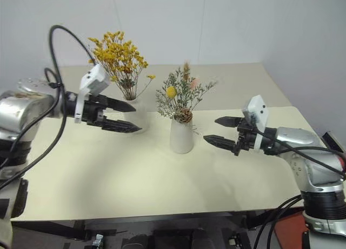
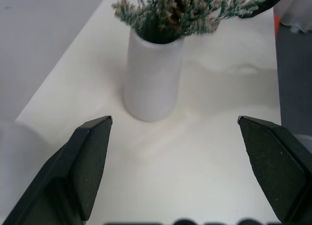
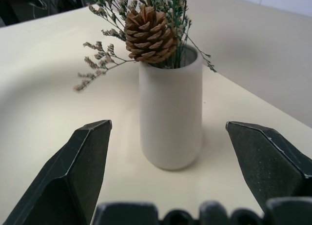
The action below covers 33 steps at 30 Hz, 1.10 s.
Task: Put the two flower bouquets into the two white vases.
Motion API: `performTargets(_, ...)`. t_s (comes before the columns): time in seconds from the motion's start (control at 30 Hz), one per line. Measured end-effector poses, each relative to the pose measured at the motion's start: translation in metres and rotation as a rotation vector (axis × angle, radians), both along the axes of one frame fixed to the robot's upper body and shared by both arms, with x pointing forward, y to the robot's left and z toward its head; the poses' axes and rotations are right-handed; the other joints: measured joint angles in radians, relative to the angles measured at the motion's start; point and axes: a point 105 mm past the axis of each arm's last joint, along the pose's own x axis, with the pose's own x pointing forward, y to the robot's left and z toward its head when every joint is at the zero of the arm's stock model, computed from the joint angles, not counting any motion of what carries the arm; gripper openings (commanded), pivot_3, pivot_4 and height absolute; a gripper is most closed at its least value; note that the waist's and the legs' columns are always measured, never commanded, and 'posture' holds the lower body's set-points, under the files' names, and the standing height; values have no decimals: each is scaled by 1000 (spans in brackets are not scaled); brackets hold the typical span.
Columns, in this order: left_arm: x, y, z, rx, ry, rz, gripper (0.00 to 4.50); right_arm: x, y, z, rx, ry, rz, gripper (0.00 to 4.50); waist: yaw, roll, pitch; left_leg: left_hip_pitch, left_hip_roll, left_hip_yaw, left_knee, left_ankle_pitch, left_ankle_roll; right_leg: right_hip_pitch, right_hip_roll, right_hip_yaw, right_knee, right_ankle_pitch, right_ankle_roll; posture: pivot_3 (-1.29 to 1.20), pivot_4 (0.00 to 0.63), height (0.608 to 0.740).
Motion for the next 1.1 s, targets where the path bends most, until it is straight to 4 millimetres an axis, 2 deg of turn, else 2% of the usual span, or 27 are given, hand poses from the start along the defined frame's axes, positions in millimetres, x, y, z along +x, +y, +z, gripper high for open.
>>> performTargets(0.13, -8, 25, -10, -74, -8, 116, 4500, -5, -11, 8, -31, -7, 5, 4477, 3, 0, 0, 0, 0, 0, 1, 0, 0, 1, 0, -1, 0, 0, 0, 0, 150, 740)
performTargets(0.3, -29, 50, -4, -127, -102, 215, 4500, -7, -21, 13, -62, 3, 9, 4477, 4, 0, 0, 0, 0, 0, 1, 0, 0, 1, 0, -1, -1, 0, 0, 0, 150, 740)
performTargets(0.53, -51, 89, -11, -136, -187, 362, 4500, -5, -34, 24, -70, -24, 4, 4477, 4, -1, 0, 2, 1, 1, 1, 0, 0, 2, 0, -1, -1, 0, -1, 0, 150, 740)
performTargets(0.8, -59, 92, -10, -149, -243, 334, 4500, -4, -36, 28, -77, -45, 5, 4477, 9, -1, 0, 1, 1, 1, 1, 0, 0, 2, 0, -1, -2, 1, -1, 0, 150, 740)
performTargets(1.1, -58, 90, -7, -148, -253, 320, 4500, -5, -37, 21, -81, -29, -4, 4477, 8, -1, 0, 2, 1, 2, 1, 0, 0, 2, 0, -1, -2, 0, -1, 0, 150, 740)
